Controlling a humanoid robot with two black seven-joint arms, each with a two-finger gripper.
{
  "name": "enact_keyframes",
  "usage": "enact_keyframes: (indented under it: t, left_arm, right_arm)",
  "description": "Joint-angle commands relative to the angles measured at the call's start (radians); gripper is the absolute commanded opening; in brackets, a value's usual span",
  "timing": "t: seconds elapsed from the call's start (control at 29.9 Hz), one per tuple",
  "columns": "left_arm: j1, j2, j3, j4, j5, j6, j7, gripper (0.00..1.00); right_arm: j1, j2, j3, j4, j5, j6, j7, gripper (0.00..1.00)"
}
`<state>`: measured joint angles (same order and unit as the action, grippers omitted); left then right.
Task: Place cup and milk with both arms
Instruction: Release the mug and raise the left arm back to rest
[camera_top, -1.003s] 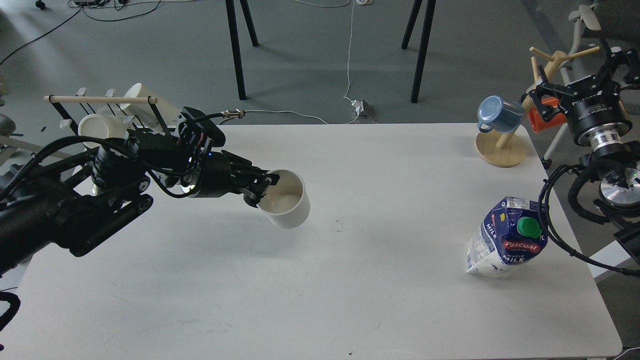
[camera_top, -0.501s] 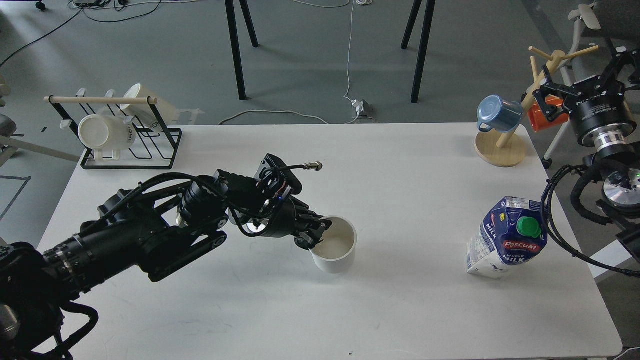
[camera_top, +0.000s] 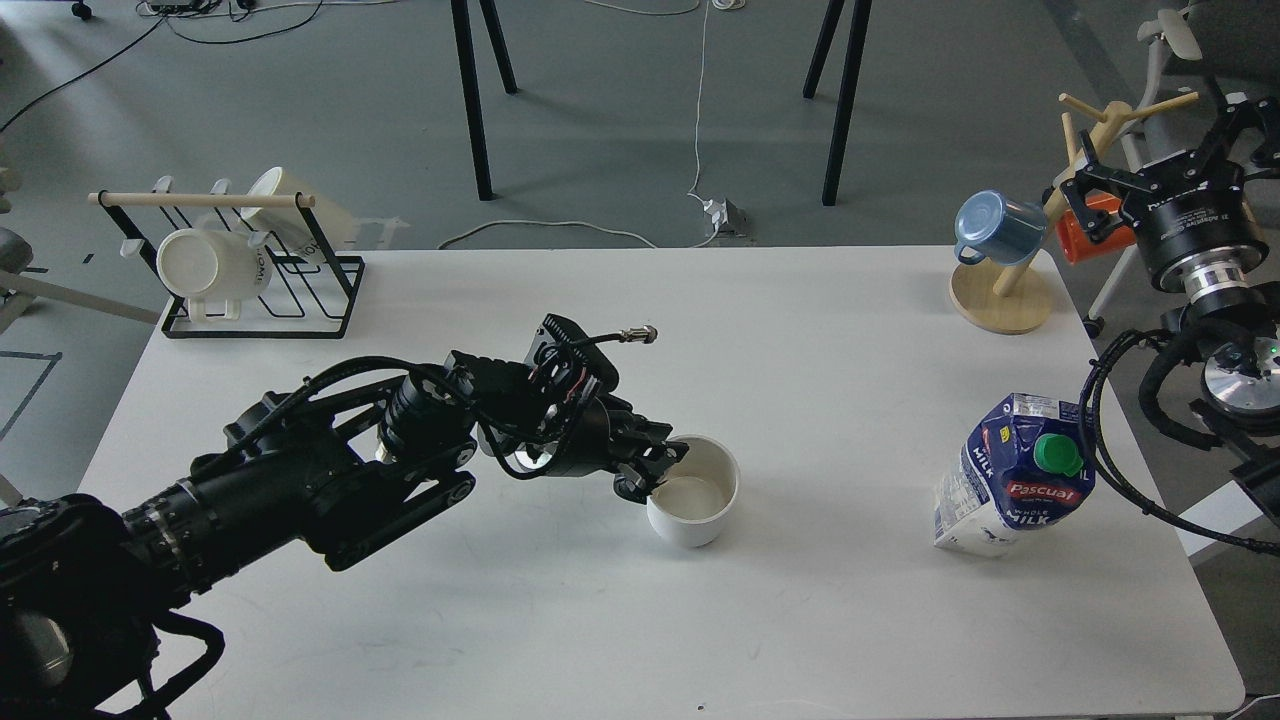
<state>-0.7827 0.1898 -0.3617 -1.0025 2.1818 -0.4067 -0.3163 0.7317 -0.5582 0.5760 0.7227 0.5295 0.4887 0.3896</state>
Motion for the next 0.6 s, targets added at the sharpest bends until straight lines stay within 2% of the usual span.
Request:
enact_keyframes:
  t: [0.0,0.1,0.23,0.27,0.4,0.57]
  left_arm:
    - [-0.004,0.022,-0.054,-0.010,0.000,0.002,-0.009,0.58]
    - [-0.003,0.075,-0.161,-0.057,-0.089,0.002,-0.036,0.65]
    - [-0.001,0.125,-0.371,-0.071,-0.375,0.003,-0.110,0.87]
    - [0.000,0.135,-0.413,-0.064,-0.460,0.002,-0.121,0.89]
    - [0.005,0.203,-0.490,-0.041,-0.815,0.003,-0.121,0.95]
    - [0.002,0.255,-0.502,0.076,-1.374,-0.012,-0.112,0.99]
  right_arm:
    - [-0.001,0.000,-0.001,-0.003,-0.002,0.000,-0.003,0.99]
    - [0.009,-0.022,-0.001,-0.014,-0.014,0.000,-0.005,0.99]
    - [0.017,-0.068,0.016,-0.008,-0.013,0.000,-0.005,0.99]
    - [0.015,-0.083,0.031,0.000,-0.011,0.000,-0.006,0.99]
    - [-0.017,-0.147,0.051,0.078,-0.002,0.000,-0.009,0.99]
    - [-0.153,-0.232,0.061,0.250,0.001,0.000,-0.002,0.99]
